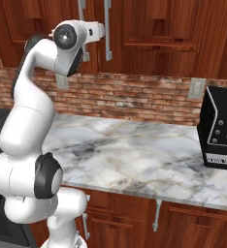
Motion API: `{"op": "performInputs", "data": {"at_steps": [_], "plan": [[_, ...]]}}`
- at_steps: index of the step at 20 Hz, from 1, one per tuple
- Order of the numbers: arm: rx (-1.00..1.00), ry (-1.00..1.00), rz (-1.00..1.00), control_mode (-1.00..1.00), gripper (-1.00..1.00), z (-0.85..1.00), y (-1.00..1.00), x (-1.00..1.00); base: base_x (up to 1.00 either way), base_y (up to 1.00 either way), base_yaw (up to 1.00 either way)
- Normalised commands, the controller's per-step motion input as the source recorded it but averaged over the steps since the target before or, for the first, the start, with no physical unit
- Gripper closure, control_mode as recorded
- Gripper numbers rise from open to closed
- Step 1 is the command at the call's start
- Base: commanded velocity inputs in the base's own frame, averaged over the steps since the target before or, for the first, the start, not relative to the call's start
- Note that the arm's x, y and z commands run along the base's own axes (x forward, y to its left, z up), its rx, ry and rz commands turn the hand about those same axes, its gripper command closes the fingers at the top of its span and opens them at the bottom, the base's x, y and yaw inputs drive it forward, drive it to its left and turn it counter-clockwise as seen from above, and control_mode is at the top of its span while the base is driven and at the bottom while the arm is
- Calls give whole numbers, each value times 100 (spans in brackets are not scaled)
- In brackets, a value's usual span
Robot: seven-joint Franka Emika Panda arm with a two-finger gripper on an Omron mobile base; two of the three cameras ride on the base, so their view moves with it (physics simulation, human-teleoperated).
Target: Get the candle and the beer from the cabinet and move them to the dining counter.
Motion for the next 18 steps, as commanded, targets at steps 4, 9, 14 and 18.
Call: {"op": "performInputs", "data": {"at_steps": [4, 9, 14, 18], "plan": [[3, 0, 0, -100, 100, 13, 20, -50, 0, 0, 0], [5, 0, -2, -100, 100, 15, 18, -59, 0, 0, 0], [2, 0, -8, -100, 100, 18, 14, -65, 0, 0, 0], [0, 0, -12, -100, 100, 18, 14, -67, 0, 0, 0]]}}
